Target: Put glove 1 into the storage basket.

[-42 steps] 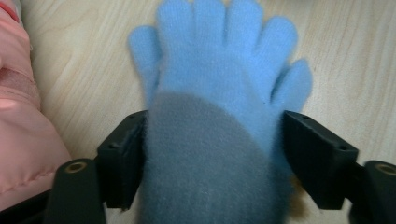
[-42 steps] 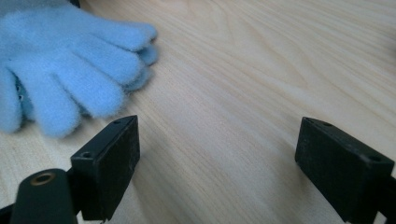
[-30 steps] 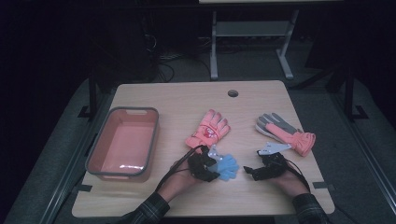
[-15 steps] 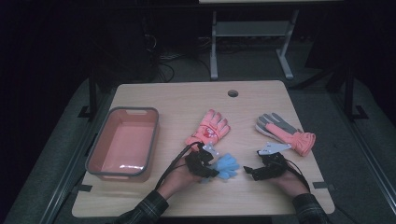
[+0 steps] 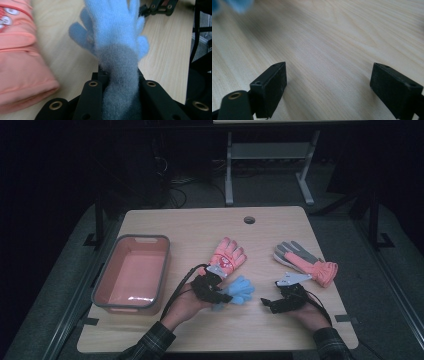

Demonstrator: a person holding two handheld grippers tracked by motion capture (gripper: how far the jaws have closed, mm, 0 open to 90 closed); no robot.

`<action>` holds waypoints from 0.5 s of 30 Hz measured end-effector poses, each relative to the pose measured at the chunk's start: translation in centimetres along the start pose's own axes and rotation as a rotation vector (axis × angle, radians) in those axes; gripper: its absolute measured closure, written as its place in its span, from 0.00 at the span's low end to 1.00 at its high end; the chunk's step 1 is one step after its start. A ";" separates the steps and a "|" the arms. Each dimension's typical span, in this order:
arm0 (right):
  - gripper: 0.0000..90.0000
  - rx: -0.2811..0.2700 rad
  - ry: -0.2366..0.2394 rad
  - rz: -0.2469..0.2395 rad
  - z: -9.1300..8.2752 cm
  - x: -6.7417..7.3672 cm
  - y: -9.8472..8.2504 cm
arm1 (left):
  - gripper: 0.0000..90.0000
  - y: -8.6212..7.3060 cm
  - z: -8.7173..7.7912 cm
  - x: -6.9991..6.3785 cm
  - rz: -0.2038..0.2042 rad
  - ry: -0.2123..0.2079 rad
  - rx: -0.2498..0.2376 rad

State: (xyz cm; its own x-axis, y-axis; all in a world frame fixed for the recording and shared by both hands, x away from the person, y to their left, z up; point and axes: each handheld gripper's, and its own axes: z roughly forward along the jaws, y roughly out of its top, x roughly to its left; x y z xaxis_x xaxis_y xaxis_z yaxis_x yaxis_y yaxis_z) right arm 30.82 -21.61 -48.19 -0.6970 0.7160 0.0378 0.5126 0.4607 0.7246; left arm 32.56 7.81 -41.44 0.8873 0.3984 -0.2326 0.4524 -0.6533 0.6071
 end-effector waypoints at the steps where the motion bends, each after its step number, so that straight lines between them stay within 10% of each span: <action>1: 0.15 0.000 0.000 0.000 0.0 0.0 0.0 | 0.86 0.1 -0.6 0.2 -0.006 0.002 -0.010; 15: 0.14 0.001 0.001 -0.002 0.0 0.0 0.0 | 0.86 0.1 -5.0 1.7 -0.049 0.042 -0.080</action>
State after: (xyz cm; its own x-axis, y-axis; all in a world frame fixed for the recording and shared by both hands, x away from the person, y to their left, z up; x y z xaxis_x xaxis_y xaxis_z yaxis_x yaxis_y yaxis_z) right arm 30.84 -21.57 -48.19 -0.6986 0.7145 0.0374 0.5116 0.4624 0.7242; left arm 33.64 11.64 -38.02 0.8592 0.4560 -0.2322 0.4847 -0.5799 0.6548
